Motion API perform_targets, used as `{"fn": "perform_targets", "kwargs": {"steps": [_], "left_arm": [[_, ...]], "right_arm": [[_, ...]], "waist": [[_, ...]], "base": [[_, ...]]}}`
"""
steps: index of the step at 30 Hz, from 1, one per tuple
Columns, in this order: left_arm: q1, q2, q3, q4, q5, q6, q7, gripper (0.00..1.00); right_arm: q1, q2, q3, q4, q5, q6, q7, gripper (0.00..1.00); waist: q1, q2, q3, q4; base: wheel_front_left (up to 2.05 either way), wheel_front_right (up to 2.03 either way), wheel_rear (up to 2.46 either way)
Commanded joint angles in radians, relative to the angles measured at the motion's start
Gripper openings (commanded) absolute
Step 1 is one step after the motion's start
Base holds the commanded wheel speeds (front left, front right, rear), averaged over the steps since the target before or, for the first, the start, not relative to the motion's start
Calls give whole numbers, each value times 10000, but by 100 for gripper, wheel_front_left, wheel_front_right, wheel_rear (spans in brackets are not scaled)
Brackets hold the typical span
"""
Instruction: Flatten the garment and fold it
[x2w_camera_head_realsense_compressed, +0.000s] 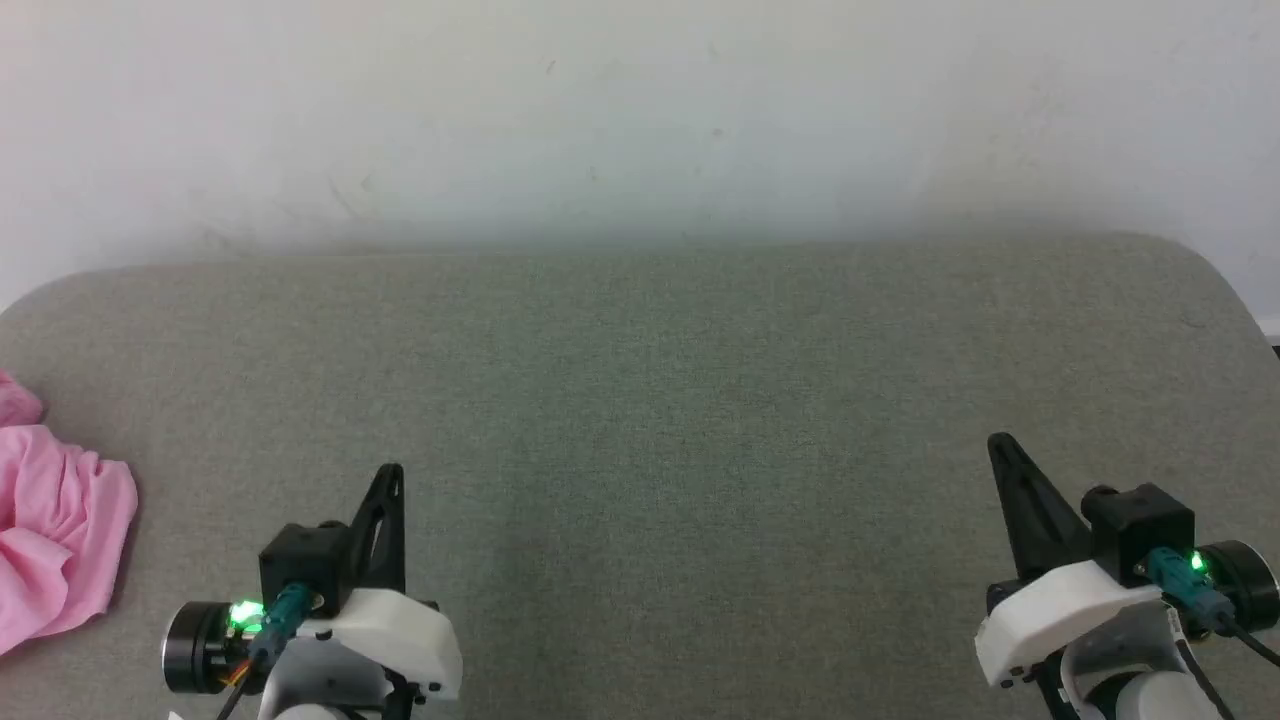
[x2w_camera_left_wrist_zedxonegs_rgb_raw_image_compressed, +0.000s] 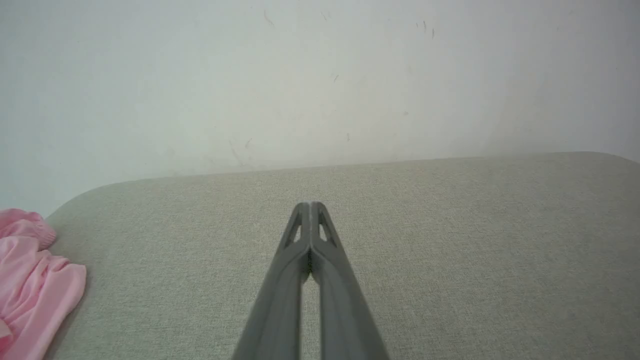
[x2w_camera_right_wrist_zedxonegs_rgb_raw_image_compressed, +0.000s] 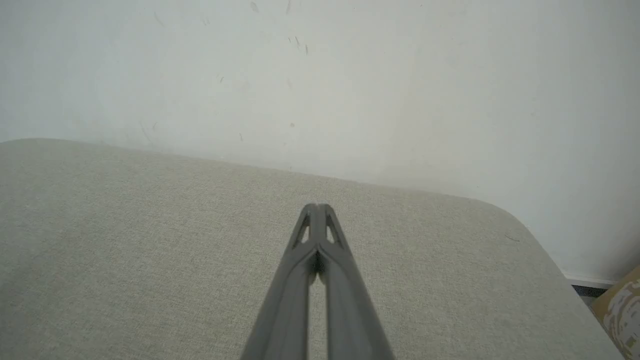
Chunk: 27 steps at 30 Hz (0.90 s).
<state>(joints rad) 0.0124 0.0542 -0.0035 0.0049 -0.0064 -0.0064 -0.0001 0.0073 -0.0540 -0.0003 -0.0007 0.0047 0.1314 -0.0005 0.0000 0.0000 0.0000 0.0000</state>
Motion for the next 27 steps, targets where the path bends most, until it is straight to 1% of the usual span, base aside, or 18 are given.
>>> {"fn": "perform_targets", "kwargs": {"steps": [1, 27], "left_arm": [[-124, -40, 35, -49, 64, 64, 1, 0], [-124, -40, 35, -49, 64, 64, 1, 0]], "right_arm": [[-73, 38, 3, 7, -47, -7, 5, 0], [-73, 38, 3, 7, -47, -7, 5, 0]], "waist": [[0, 0, 0, 0], [0, 0, 0, 0]], "base": [[0, 0, 0], [0, 0, 0]]}}
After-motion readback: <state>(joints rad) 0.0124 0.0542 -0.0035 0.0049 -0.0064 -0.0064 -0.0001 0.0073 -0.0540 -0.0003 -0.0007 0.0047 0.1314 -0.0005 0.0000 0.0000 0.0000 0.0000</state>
